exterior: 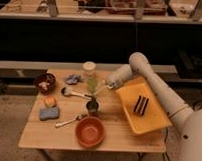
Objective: Place pepper in metal cup
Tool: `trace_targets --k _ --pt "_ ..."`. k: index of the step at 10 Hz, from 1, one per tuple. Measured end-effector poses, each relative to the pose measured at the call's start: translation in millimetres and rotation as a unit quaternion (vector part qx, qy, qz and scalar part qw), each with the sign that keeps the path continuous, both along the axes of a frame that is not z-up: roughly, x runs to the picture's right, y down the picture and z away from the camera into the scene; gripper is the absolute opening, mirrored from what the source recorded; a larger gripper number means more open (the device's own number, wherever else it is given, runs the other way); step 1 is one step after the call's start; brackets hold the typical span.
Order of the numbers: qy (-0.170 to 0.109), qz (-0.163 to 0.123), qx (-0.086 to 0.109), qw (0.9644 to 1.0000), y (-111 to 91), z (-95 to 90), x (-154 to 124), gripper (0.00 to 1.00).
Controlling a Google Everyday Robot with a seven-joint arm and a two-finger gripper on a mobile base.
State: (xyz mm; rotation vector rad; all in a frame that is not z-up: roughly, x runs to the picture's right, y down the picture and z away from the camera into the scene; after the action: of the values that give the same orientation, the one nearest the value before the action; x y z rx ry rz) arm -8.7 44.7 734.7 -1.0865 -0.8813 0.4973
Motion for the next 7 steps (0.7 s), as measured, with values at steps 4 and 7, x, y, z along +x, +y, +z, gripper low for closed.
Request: trace_targets --k 4,7 --pt "-0.004 0.003 -0.002 1.0000 2 15.3 -5 0.10" --pt "0.004 0.008 -0.007 0.9999 10 28.2 -3 0.39"
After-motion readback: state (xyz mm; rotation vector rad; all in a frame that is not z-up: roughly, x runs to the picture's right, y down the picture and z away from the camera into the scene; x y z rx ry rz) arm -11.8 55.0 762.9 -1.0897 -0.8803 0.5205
